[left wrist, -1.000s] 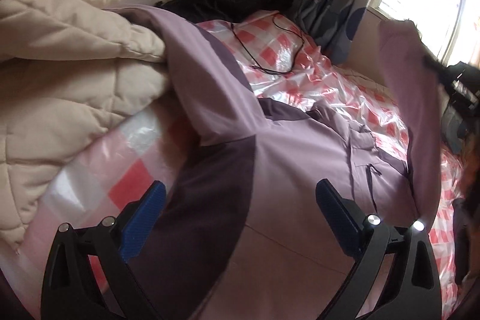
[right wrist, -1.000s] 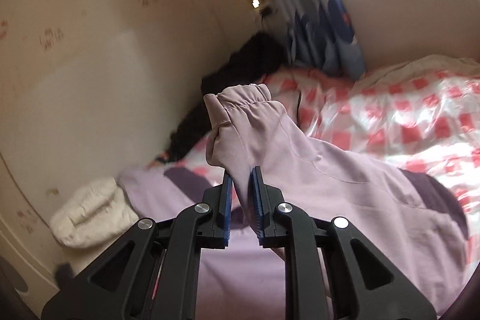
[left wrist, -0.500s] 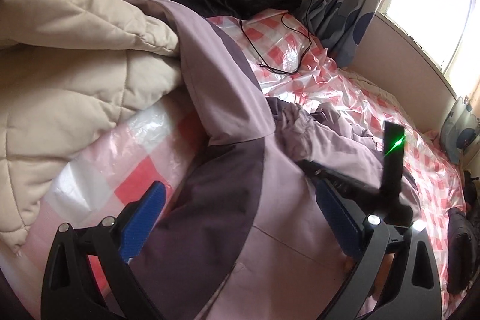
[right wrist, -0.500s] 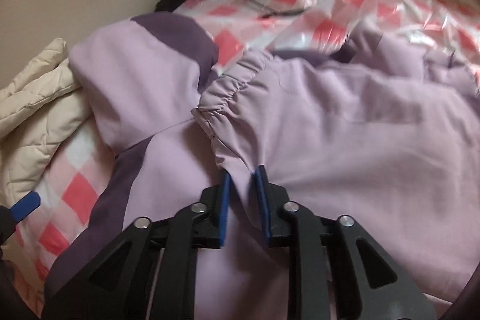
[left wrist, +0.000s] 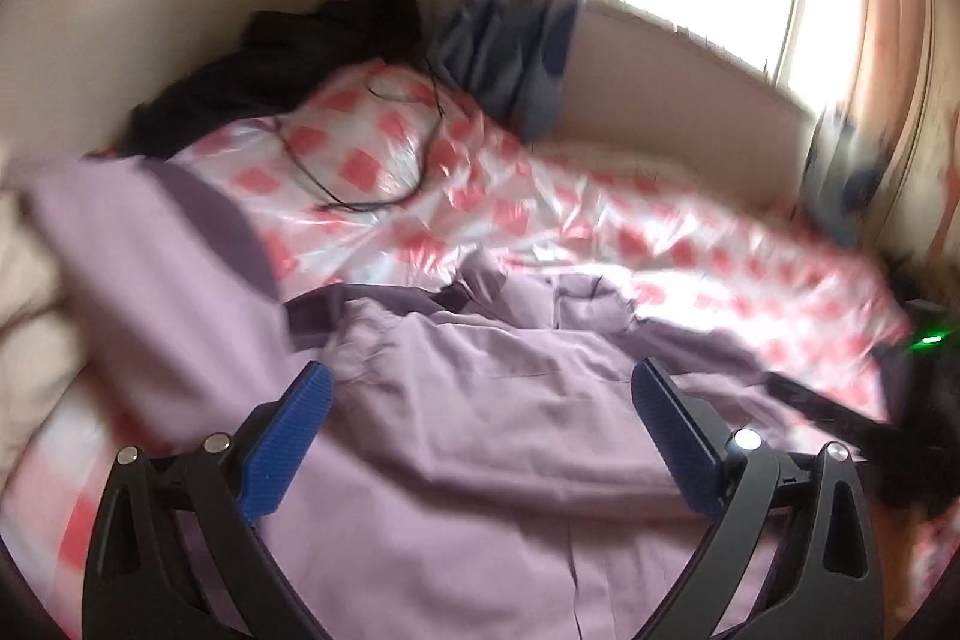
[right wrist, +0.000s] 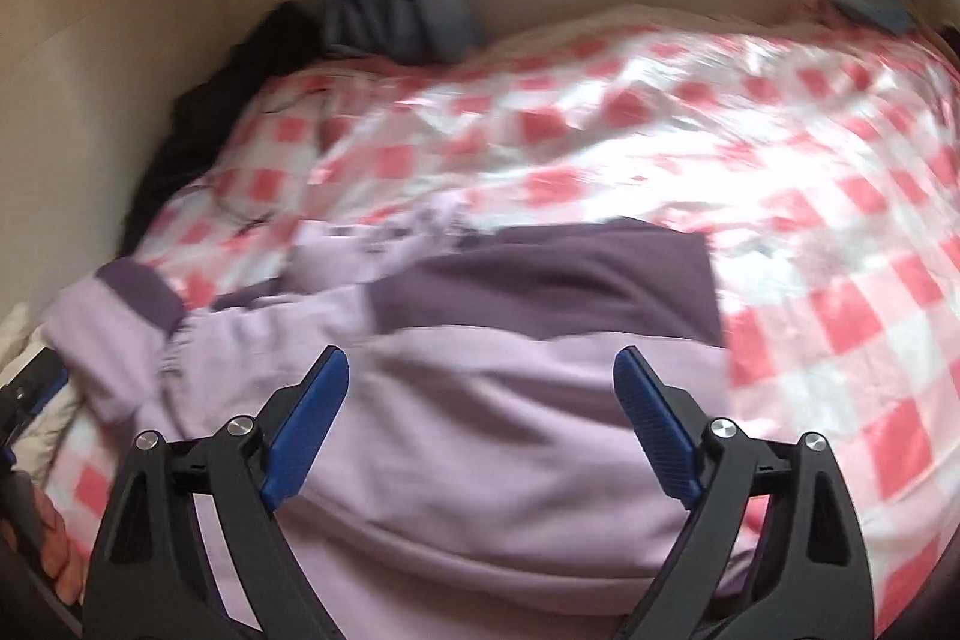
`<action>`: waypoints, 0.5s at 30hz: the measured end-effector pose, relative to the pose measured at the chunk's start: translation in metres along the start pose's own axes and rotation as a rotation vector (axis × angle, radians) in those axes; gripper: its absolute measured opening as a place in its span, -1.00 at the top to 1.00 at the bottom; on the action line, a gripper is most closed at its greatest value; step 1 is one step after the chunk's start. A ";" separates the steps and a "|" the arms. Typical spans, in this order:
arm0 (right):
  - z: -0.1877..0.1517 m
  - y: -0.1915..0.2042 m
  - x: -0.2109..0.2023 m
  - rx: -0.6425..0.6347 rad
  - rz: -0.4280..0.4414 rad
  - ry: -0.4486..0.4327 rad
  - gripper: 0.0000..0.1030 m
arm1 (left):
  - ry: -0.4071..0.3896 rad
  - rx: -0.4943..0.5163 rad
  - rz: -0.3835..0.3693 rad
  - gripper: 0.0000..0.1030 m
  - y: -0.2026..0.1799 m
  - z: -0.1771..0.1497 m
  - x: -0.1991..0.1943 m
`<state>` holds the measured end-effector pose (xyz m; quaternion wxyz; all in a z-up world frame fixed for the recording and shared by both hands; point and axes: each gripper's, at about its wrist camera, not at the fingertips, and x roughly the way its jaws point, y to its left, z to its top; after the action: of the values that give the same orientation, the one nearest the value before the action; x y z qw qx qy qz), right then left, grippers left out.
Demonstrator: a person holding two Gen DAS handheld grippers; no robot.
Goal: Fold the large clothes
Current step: 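Lower the sleeve onto the jacket and open the right gripper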
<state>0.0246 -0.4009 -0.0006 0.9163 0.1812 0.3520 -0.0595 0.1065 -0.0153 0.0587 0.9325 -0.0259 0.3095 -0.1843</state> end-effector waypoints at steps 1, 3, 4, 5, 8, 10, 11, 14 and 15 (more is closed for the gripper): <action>-0.003 -0.012 0.006 0.009 -0.025 0.012 -0.71 | 0.040 0.031 -0.006 -0.86 -0.008 0.001 0.022; -0.015 -0.026 0.022 0.005 -0.054 0.052 -0.74 | 0.142 0.044 0.034 -0.86 -0.009 -0.005 0.059; -0.024 -0.031 0.032 0.002 -0.057 0.078 -0.79 | 0.199 0.034 0.065 -0.86 -0.005 -0.013 0.077; -0.033 -0.035 0.044 -0.002 -0.063 0.103 -0.83 | 0.263 0.020 0.086 -0.85 0.003 -0.022 0.094; -0.050 -0.039 0.068 -0.042 -0.087 0.163 -0.89 | 0.417 0.002 0.121 -0.87 0.026 -0.063 0.135; -0.048 -0.036 0.065 -0.055 -0.094 0.170 -0.89 | 0.419 0.012 0.111 -0.86 0.026 -0.062 0.130; -0.047 -0.038 0.056 -0.041 -0.072 0.164 -0.89 | 0.423 0.011 0.095 -0.86 0.026 -0.056 0.125; -0.054 -0.041 0.010 0.036 0.043 0.102 -0.88 | 0.282 -0.016 0.050 -0.86 0.041 0.003 0.079; -0.058 -0.038 -0.002 0.046 0.075 0.097 -0.88 | 0.196 -0.016 0.070 -0.86 0.055 0.037 0.055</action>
<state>-0.0220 -0.4141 -0.0503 0.8953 0.2182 0.3876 -0.0243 0.1865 0.0141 0.0481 0.9034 -0.0043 0.4013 -0.1510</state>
